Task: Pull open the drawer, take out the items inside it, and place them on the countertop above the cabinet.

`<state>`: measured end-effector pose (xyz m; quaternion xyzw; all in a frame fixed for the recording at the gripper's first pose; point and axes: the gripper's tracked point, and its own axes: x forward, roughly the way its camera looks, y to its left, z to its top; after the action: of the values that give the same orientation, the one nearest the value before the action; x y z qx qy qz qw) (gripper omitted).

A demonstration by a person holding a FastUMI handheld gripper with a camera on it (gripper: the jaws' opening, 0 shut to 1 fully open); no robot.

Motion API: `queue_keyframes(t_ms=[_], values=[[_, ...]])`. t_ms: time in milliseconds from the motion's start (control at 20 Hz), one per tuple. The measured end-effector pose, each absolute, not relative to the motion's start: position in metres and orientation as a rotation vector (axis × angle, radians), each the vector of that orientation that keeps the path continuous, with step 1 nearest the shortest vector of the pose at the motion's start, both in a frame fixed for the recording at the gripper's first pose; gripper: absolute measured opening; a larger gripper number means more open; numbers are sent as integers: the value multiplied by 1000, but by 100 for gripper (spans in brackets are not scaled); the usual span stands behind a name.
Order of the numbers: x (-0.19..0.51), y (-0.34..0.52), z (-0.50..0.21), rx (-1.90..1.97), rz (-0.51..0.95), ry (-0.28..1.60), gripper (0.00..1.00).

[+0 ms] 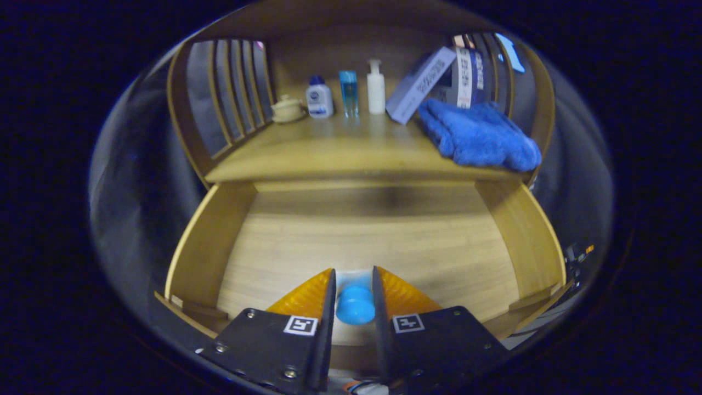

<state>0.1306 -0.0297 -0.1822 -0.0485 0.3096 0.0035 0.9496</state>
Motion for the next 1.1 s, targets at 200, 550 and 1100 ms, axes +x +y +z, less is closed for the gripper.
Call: queue_keyframes(t_ms=[200, 550, 1100], values=[[111, -18, -137, -128, 43, 439, 35], [110, -13, -192, -222, 82, 711, 49], [118, -46, -287, -224, -54, 1232, 88]])
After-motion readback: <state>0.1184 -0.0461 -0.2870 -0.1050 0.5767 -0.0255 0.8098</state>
